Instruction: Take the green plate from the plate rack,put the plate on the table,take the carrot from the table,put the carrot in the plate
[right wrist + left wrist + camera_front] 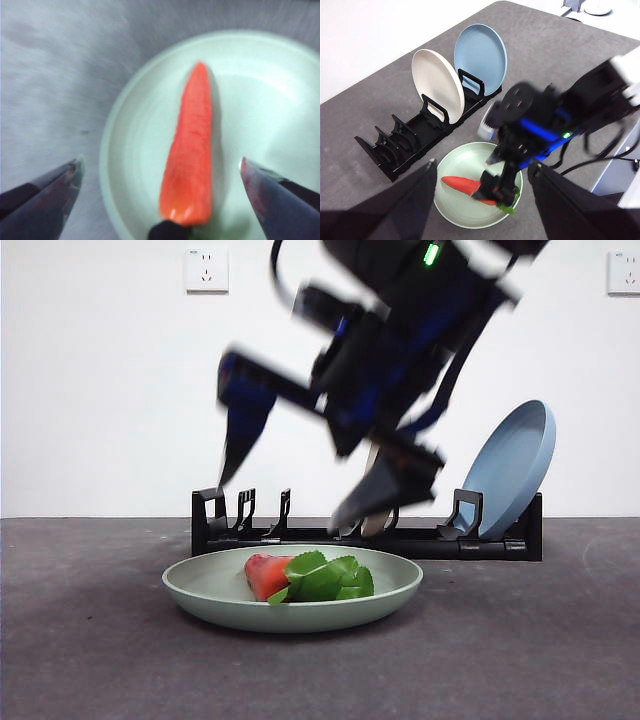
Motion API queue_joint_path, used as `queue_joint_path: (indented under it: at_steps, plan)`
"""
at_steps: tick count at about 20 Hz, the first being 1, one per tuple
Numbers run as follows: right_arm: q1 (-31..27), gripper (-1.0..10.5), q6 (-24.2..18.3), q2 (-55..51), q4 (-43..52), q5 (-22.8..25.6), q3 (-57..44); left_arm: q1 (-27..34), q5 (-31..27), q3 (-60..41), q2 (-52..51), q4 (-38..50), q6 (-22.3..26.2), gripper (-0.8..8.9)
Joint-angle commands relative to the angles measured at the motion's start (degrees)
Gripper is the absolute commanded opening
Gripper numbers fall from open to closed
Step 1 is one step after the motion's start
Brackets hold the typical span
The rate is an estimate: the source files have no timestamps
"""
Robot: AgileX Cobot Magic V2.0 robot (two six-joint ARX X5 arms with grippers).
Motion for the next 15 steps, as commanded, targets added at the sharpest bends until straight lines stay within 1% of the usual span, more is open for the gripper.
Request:
queue_joint_path:
  at_steps: [1,4,9,12,15]
  plan:
    - [0.1,5.7,0.2,-7.1,-6.3,-0.1,0.1,-0.1,0.0,-0.2,-0.1,-0.7,-0.3,3.14]
    - [0.2,5.6,0.2,-18.5,-20.0,-3.1,0.1,-0.1,-0.2,-0.2,-0.1,-4.1,-0.3,3.14]
    - [0.5,5.6,0.2,-32.2,-37.7,-6.3,0.1,-0.1,0.0,-0.2,-0.1,-8.0,-0.3,3.14]
    - [0.6,5.6,0.2,-39.2,-46.3,-6.6,0.1,-0.1,0.5,-0.2,-0.1,-10.6,-0.4,3.13]
    - [0.6,5.6,0.2,-44.9,-52.8,-6.6,0.1,-0.1,2.8,-0.2,-0.1,-12.9,-0.4,3.10]
